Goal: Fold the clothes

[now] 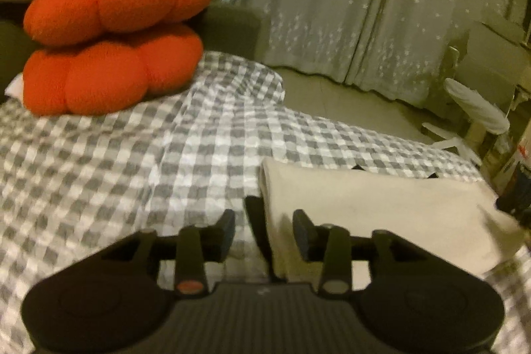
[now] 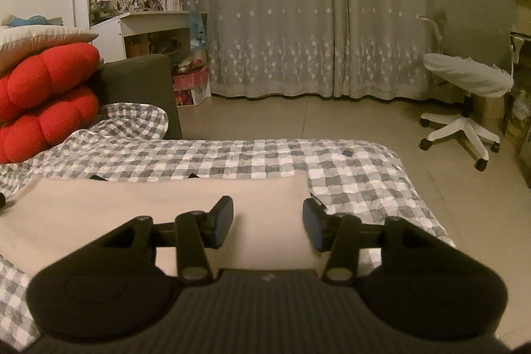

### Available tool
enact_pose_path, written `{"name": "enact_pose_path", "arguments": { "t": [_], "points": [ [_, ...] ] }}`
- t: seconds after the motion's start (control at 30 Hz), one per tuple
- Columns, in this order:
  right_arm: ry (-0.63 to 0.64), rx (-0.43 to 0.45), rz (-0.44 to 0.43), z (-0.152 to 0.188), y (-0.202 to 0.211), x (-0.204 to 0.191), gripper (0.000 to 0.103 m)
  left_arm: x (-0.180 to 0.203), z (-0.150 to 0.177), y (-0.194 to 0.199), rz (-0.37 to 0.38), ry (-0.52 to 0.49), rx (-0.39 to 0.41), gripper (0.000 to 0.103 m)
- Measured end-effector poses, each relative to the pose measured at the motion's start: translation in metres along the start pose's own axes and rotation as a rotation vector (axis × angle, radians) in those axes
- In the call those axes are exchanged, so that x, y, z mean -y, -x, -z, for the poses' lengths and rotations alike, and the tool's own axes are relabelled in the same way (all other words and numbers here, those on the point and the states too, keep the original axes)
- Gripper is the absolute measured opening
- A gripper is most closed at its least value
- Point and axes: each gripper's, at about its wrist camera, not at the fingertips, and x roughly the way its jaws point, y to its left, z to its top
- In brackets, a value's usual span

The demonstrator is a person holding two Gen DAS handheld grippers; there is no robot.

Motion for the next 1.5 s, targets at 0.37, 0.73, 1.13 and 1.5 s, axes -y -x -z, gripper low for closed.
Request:
{"name": "enact_pose_path", "arguments": {
  "t": [0.37, 0.73, 1.13, 1.5],
  "points": [
    [0.003, 0.002, -0.035, -0.005, 0.006, -0.015, 0.054, -0.002, -0.001, 0.015, 0.047, 0.281, -0.183, 0.064],
    [-0.002, 0.0, -0.054, -0.006, 0.007, -0.023, 0.055, 0.004, 0.024, -0.001, 0.148, 0.543, -0.317, 0.065],
    [0.016, -0.007, -0.073, -0.003, 0.004, -0.029, 0.055, 0.026, 0.051, -0.011, 0.068, 0.721, -0.239, 0.062],
    [0.042, -0.029, -0.125, 0.002, 0.001, -0.042, 0.056, 0.05, 0.074, -0.002, -0.148, 0.885, -0.014, 0.06]
  ]
}}
